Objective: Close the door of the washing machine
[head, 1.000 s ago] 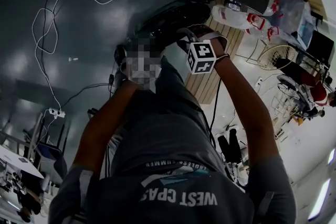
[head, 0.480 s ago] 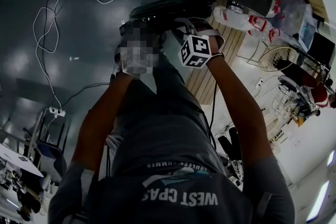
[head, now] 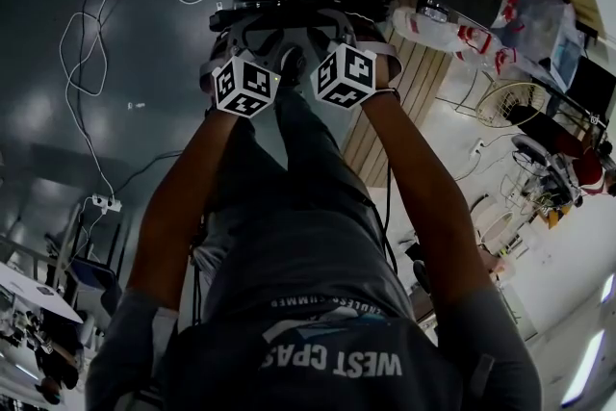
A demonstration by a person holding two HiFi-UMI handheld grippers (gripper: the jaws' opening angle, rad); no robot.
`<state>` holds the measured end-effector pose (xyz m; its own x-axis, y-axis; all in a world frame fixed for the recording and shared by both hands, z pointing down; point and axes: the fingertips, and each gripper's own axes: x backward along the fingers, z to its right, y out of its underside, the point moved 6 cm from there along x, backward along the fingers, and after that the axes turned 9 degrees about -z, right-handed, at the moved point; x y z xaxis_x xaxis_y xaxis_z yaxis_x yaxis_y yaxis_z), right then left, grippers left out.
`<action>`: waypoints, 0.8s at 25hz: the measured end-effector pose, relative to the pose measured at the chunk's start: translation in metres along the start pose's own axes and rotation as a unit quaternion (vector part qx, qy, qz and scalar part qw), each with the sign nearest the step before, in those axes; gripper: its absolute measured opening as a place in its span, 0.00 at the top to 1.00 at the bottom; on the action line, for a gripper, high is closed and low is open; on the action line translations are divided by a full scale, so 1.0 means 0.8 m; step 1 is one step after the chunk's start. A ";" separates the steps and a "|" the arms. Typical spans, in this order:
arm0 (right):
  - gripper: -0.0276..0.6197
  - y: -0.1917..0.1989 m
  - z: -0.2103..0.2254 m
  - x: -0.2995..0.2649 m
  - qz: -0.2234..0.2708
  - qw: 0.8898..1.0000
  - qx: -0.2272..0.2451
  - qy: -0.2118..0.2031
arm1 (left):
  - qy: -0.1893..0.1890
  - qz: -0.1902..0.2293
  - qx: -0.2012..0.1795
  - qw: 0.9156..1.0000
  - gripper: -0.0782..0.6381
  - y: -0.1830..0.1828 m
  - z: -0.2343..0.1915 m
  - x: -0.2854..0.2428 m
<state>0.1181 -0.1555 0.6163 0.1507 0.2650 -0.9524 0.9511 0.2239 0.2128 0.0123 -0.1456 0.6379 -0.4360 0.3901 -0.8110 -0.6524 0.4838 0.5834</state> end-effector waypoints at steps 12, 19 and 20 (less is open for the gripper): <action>0.70 -0.011 0.030 -0.011 -0.002 0.998 -0.050 0.041 | -0.042 0.011 0.015 0.999 0.63 -0.018 -0.033 -0.014; 0.70 -0.016 0.049 -0.016 -0.001 0.995 -0.081 0.060 | -0.055 0.011 0.007 0.998 0.63 -0.033 -0.054 -0.024; 0.70 -0.017 0.052 -0.018 -0.001 0.994 -0.085 0.063 | -0.056 0.012 0.008 0.998 0.63 -0.034 -0.057 -0.025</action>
<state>0.1141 -0.2011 0.6178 0.1037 0.3771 -0.9204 0.8902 0.3775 0.2550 0.0106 -0.2020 0.6366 -0.3783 0.4872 -0.7871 -0.6323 0.4851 0.6041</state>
